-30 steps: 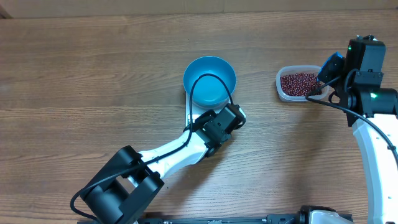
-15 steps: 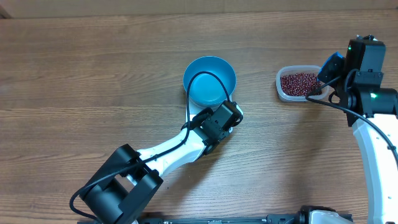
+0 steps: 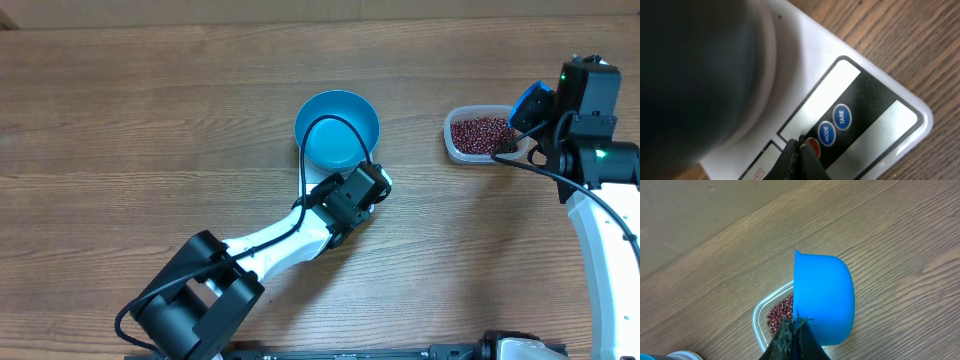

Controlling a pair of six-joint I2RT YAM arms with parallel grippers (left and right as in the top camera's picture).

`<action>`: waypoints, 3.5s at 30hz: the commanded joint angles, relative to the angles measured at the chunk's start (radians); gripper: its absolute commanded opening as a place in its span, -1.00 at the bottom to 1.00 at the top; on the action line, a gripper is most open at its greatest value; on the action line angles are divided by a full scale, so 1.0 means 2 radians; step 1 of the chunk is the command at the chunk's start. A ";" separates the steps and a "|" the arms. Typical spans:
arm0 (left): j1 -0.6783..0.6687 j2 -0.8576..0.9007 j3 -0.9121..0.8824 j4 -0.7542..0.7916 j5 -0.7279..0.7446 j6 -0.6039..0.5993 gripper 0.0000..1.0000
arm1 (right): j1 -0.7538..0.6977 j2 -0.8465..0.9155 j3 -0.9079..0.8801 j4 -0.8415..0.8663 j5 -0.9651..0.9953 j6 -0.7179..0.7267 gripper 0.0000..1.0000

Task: Scoop item into bowl and weigh 150g on scale

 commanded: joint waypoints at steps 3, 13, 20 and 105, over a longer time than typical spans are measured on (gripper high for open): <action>0.001 0.032 -0.004 0.003 -0.008 0.021 -0.91 | -0.002 -0.002 0.012 0.003 -0.003 0.004 -0.93; 0.001 0.032 -0.004 0.004 -0.008 0.021 -0.91 | -0.002 -0.002 0.012 0.003 -0.003 0.004 -0.93; 0.001 0.031 -0.004 0.004 -0.009 0.021 -0.91 | -0.002 -0.002 0.012 0.003 -0.003 0.004 -0.93; -0.018 -0.088 -0.001 -0.065 -0.020 0.004 -0.91 | -0.002 -0.002 0.012 0.002 -0.003 0.004 -0.93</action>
